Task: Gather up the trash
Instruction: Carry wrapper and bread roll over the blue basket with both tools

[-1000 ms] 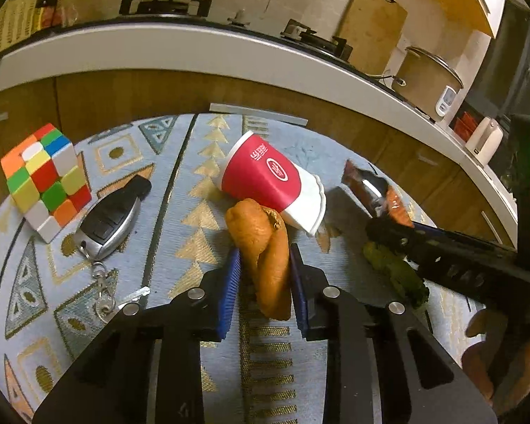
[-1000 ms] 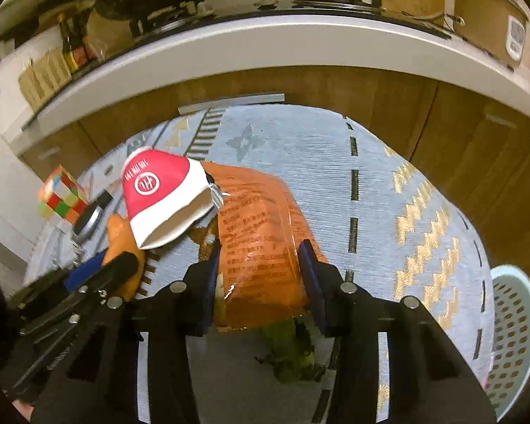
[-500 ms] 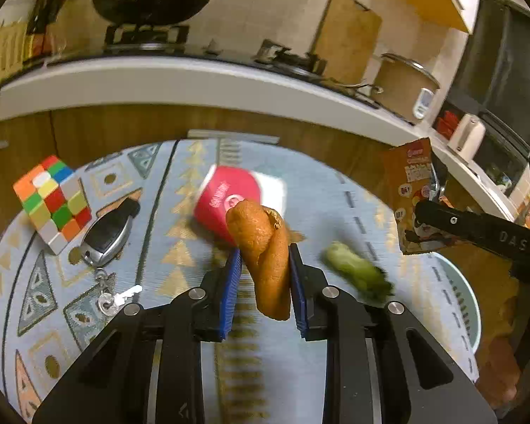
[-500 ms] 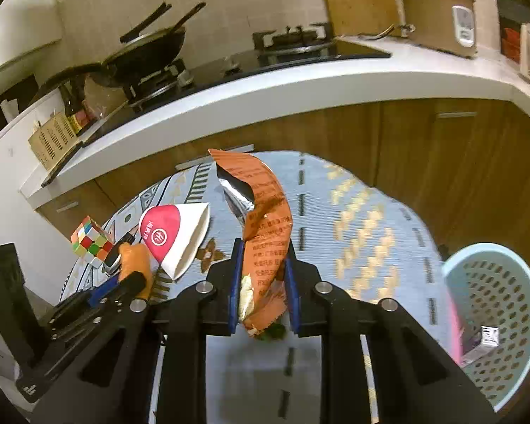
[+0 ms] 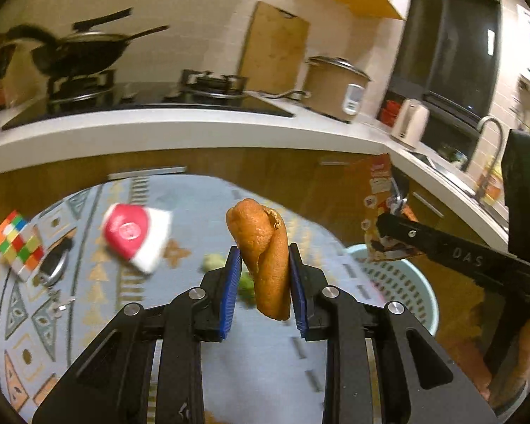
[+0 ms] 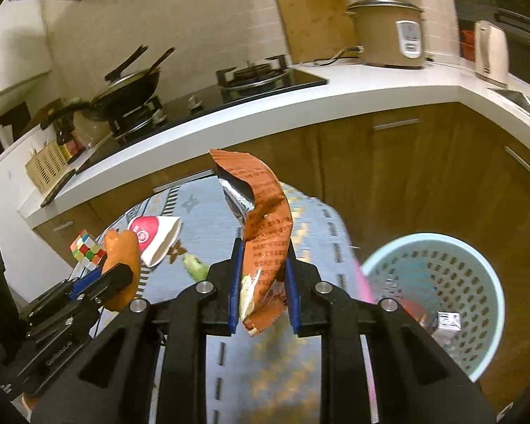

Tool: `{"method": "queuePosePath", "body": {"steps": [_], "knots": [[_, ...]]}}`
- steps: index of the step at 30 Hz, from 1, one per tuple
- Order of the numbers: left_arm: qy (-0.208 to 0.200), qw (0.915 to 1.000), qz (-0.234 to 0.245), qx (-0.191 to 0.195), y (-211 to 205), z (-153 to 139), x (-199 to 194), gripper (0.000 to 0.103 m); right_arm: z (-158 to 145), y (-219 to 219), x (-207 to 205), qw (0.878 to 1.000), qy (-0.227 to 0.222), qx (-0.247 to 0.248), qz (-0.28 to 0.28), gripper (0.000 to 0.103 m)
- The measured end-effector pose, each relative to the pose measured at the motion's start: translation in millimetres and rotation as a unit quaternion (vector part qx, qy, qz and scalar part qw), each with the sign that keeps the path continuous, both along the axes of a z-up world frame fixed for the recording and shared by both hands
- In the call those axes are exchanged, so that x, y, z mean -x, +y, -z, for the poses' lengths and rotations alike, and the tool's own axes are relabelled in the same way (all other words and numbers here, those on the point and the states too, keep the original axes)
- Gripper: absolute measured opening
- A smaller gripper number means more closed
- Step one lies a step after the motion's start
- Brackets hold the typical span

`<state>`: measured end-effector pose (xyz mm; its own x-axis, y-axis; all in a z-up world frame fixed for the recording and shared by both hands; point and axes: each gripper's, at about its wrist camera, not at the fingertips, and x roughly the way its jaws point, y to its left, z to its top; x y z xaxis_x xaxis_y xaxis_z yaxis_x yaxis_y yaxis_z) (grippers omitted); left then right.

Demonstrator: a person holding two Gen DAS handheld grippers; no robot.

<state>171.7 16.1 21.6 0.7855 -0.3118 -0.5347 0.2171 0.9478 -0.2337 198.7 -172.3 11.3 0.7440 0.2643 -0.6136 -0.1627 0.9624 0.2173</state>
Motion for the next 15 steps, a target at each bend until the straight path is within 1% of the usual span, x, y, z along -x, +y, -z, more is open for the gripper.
{"method": "queuePosePath", "body": {"steps": [3, 8, 11, 15], "knots": [[-0.001, 0.9997, 0.023, 0.000, -20, -4, 1, 0.025, -1, -19, 8, 1.000, -0.004, 0.001, 0.017, 0.018], [-0.002, 0.9975, 0.067, -0.021, -69, -4, -2, 0.025, 5, -65, 23, 0.998, 0.000, -0.004, 0.059, 0.018], [0.008, 0.9948, 0.097, -0.030, -98, 3, -6, 0.025, 15, -94, 28, 0.996, 0.014, -0.009, 0.091, 0.018], [0.033, 0.9890, 0.141, -0.032, -136, 17, -17, 0.025, 30, -128, 31, 0.991, 0.037, -0.018, 0.124, 0.018]]}}
